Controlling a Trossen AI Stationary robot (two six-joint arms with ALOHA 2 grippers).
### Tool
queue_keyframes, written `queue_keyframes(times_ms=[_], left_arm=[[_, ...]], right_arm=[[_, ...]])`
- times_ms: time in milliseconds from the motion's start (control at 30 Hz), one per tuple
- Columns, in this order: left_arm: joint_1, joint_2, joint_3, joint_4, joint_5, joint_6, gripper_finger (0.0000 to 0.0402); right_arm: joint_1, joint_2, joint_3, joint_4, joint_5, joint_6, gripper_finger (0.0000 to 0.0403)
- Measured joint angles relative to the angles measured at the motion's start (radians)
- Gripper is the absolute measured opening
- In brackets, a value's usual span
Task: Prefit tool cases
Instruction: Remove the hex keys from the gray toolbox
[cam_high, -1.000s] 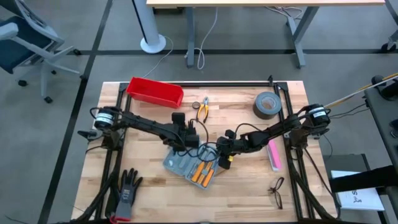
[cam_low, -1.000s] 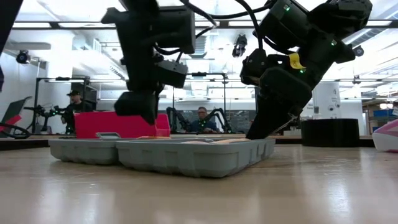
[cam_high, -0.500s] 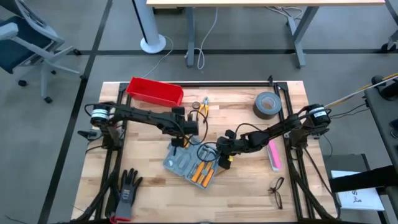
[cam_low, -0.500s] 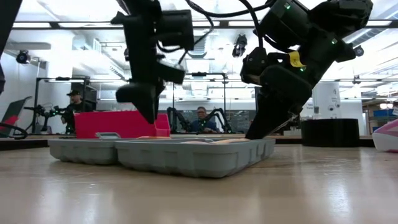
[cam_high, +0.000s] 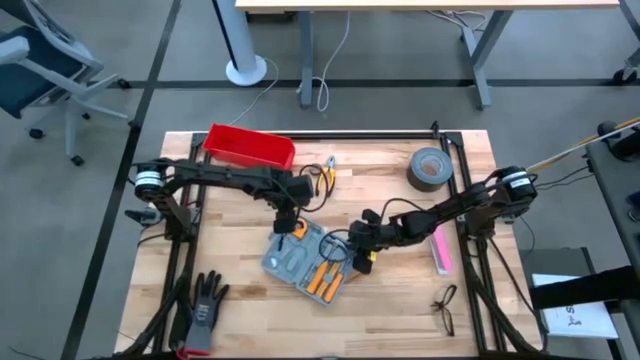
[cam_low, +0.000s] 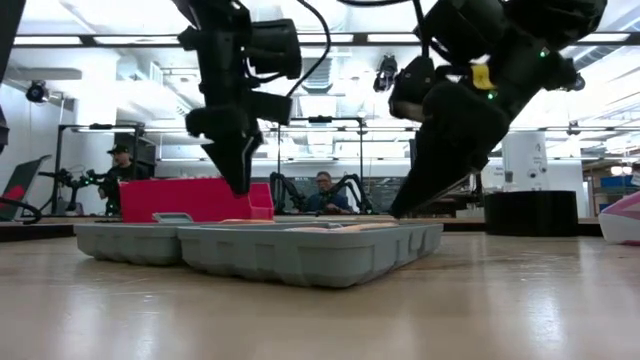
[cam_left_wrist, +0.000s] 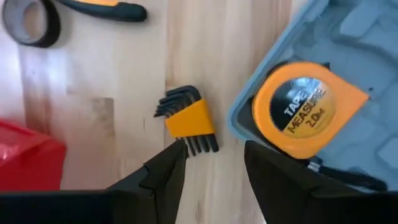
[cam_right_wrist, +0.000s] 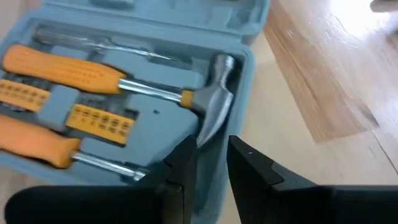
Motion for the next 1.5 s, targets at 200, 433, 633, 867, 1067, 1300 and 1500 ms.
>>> queue_keyframes(times_ms=[200, 433, 633, 867, 1067, 1300, 1500], left_arm=[[0.013, 0.000, -0.063, 0.057, -0.023, 0.079, 0.0182], [0.043, 0.003, -0.136, 0.161, -0.035, 0.115, 0.0173], [0.050, 0.003, -0.150, 0.199, -0.035, 0.140, 0.0160], [0.050, 0.028, -0.162, 0.250, -0.034, 0.152, 0.0155], [0.050, 0.069, -0.162, 0.286, -0.035, 0.158, 0.0163], [0.062, 0.075, -0.164, 0.370, -0.116, 0.153, 0.0159], [0.100, 0.075, -0.166, 0.439, -0.139, 0.149, 0.0148]], right_arm=[[0.000, -0.057, 0.000, -0.007, 0.002, -0.013, 0.0072], [0.000, -0.130, 0.000, -0.007, 0.002, -0.045, 0.0060], [0.000, -0.139, 0.000, -0.037, 0.002, -0.044, 0.0065], [0.000, -0.138, 0.000, -0.033, 0.002, -0.037, 0.0072], [0.002, -0.138, 0.000, -0.033, 0.002, -0.033, 0.0061], [0.003, -0.137, 0.000, -0.031, 0.002, -0.031, 0.0060], [0.009, -0.137, 0.000, -0.031, 0.002, -0.024, 0.0067]])
